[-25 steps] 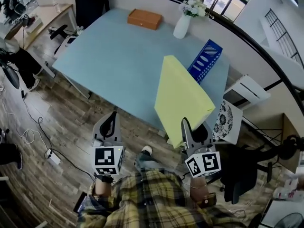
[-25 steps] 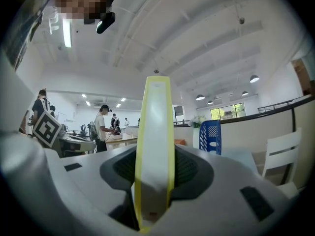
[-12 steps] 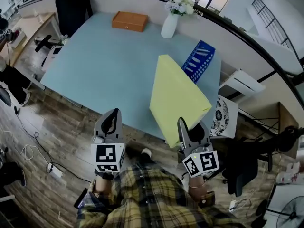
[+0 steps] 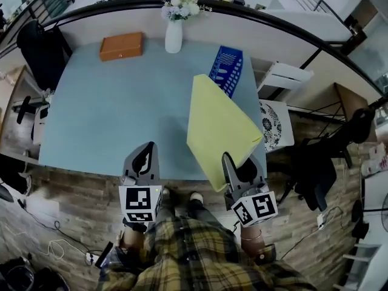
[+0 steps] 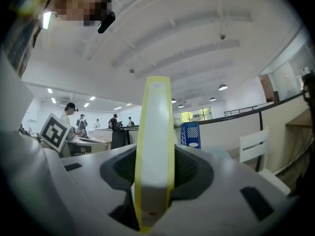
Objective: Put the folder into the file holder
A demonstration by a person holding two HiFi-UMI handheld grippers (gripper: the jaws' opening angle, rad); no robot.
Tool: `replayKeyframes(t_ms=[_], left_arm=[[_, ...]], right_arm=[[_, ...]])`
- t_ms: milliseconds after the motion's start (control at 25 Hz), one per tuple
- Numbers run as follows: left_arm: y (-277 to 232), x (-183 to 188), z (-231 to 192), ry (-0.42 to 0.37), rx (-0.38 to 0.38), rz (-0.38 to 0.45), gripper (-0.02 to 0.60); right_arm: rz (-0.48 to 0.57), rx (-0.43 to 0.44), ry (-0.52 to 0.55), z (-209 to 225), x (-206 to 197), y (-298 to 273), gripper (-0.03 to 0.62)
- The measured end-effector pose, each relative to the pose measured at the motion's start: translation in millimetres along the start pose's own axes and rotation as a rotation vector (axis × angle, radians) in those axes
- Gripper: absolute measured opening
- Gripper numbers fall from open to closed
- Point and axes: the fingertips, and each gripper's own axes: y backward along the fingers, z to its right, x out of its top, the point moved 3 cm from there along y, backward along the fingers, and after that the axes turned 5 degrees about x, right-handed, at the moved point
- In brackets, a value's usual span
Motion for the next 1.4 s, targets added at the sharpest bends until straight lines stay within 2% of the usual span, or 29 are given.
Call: replayKeyframes(t_ms=[360,600,840,1400], left_arm=[[-26,8,-14,-0.071,-0.227,0.026,-0.008],[-37,9,-17,-0.096,-0.318,0.022,-0.008],[-40,6,-7,-0.104,-0.348,0.012,-0.008],[-38,11,47,-0.094,-0.375,0.02,-0.008]], right_arm=[[0.031,-0.189,-0.004,-36,-5,-2,0.167],[0.033,-0.301,-0.009,-43,-9,4,0.167],[0.033,-0.347,-0.022,-43,-11,22,0.167],[0.024,-0.341,-0.009,-12,-1,58,0.167]])
